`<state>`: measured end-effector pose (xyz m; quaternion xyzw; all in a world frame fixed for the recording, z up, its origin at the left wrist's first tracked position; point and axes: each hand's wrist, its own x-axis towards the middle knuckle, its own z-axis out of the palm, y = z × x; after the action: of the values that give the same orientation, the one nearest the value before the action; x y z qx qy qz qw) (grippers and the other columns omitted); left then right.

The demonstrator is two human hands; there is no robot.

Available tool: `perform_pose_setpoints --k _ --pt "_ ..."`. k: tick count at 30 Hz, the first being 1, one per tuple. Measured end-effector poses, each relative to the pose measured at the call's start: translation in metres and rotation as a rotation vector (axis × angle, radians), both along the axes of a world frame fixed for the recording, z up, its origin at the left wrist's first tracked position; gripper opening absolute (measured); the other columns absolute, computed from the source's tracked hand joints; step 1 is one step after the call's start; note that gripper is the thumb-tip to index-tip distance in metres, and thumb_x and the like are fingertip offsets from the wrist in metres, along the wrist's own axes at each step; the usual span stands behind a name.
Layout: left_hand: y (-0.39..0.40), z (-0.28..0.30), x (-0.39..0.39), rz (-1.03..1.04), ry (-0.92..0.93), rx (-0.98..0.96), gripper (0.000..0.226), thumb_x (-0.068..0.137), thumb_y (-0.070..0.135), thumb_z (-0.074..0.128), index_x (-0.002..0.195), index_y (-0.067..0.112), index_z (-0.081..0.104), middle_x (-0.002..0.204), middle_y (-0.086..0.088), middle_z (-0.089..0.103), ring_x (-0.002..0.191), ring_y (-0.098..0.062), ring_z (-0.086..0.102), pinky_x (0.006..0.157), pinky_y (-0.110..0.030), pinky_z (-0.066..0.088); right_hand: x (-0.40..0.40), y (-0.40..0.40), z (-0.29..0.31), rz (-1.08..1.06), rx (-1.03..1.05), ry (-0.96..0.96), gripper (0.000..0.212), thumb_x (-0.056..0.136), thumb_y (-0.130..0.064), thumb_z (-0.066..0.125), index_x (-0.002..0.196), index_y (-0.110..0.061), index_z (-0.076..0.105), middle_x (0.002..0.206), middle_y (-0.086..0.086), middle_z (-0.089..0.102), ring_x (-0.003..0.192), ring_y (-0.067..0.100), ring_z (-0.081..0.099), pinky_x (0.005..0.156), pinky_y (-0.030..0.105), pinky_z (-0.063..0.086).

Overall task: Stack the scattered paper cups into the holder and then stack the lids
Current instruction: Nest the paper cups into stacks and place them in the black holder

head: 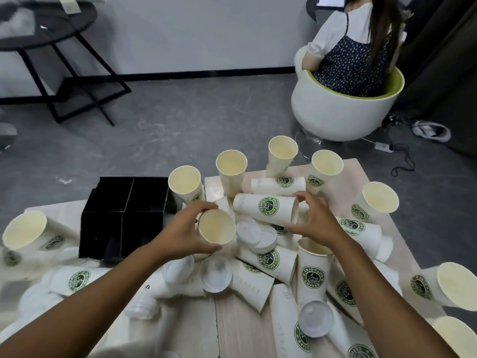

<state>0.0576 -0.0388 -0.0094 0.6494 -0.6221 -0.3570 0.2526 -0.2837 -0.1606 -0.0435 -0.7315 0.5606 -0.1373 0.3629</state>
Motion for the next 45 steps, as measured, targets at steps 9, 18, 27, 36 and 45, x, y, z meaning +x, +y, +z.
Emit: perform_pose_setpoints --k 9,18,27,36,45 --pt "0.057 0.077 0.031 0.054 0.048 -0.275 0.093 0.056 0.031 0.104 0.136 0.029 0.057 0.133 0.018 0.061 0.126 -0.008 0.060 0.104 -0.020 0.048 0.023 0.066 0.106 -0.007 -0.302 -0.272 0.084 0.063 -0.020 0.098 0.132 -0.039 0.054 0.129 -0.031 0.051 0.115 -0.003 0.056 0.091 0.025 0.049" --pt "0.162 0.129 0.084 0.170 0.081 -0.414 0.090 0.055 0.035 0.101 0.133 0.037 0.056 0.135 0.018 0.059 0.127 -0.006 0.058 0.103 -0.016 0.046 0.115 0.178 0.202 0.233 -0.348 -0.472 0.084 0.057 -0.044 0.090 0.134 -0.036 0.057 0.133 -0.016 0.054 0.126 0.012 0.056 0.102 0.030 0.047" --pt "0.262 0.151 0.141 0.378 0.140 -0.483 0.089 0.052 0.029 0.099 0.130 0.035 0.059 0.121 0.027 0.065 0.114 0.000 0.063 0.095 -0.020 0.053 0.194 0.285 0.238 0.462 -0.327 -0.602 0.083 0.059 -0.046 0.088 0.135 -0.030 0.060 0.136 -0.005 0.055 0.127 0.021 0.056 0.093 0.016 0.047" --pt "0.301 0.173 0.176 0.495 0.271 -0.577 0.092 0.046 0.045 0.093 0.132 0.033 0.062 0.124 0.011 0.071 0.115 -0.006 0.067 0.099 -0.026 0.054 0.240 0.327 0.207 0.582 -0.322 -0.395 0.087 0.062 -0.050 0.092 0.139 -0.035 0.055 0.136 -0.013 0.051 0.130 0.011 0.052 0.103 0.023 0.046" --pt "0.321 0.200 0.166 0.456 0.437 -0.694 0.090 0.052 0.036 0.093 0.135 0.026 0.059 0.131 0.002 0.068 0.122 -0.016 0.066 0.100 -0.022 0.053 0.251 0.344 0.143 0.595 -0.237 -0.128 0.087 0.064 -0.054 0.093 0.137 -0.050 0.045 0.130 -0.026 0.035 0.128 -0.008 0.034 0.103 0.004 0.028"
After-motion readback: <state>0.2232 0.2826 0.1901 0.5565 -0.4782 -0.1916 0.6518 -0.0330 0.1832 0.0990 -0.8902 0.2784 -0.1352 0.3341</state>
